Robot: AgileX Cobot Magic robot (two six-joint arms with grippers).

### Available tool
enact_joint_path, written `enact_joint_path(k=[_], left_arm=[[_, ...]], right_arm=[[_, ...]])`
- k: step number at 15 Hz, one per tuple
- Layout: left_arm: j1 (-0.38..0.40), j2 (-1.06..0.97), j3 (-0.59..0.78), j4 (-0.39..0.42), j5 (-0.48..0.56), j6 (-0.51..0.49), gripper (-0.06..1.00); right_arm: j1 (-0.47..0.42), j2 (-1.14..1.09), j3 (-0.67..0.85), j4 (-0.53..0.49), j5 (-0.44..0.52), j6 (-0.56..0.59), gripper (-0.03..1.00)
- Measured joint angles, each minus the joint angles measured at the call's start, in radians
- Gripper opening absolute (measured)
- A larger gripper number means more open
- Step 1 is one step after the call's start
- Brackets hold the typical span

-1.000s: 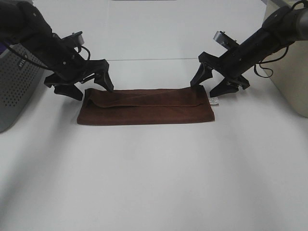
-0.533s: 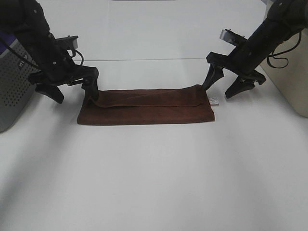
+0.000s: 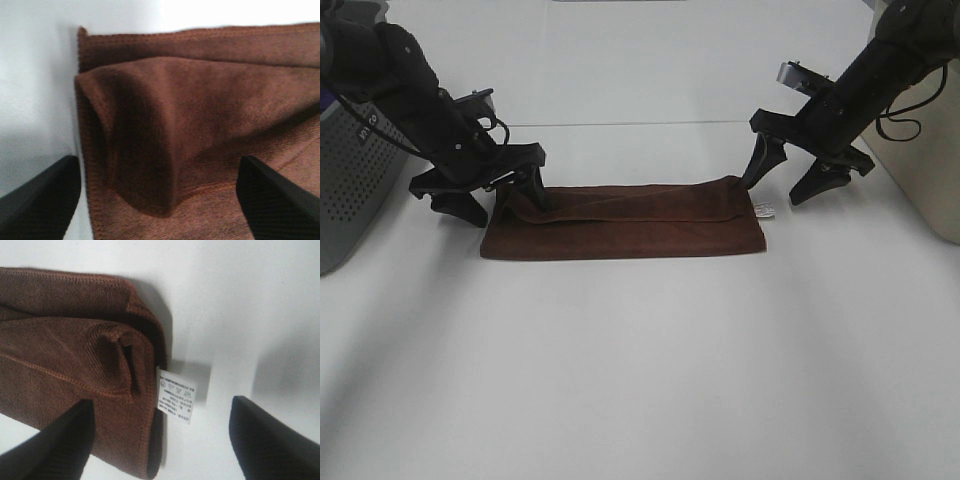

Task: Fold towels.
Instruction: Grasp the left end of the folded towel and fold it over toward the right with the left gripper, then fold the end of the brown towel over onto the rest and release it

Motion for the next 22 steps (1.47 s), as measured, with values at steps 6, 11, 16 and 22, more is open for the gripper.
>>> enact_joint_path(k=[6,11,16,22], left_arm=[[0.000,0.022,-0.003,-0.064,0.004,0.030,0.08],[0.000,0.022,-0.188,0.223,0.256,-0.084,0.04],[-0.015,0.021,-0.448,0.091,0.427,-0.128,0.04],[-0.226,0.124,-0.461,-0.071,0.266,-0.199,0.08]], right_arm=[[0.000,0.000,0.000,0.000,-0.001,0.000,0.71],[0.000,0.000,0.000,0.000,-0.001,0.000,0.71],[0.000,0.000,0.000,0.000,0.002,0.000,0.71],[0.000,0.000,0.000,0.007,0.006,0.000,0.71]])
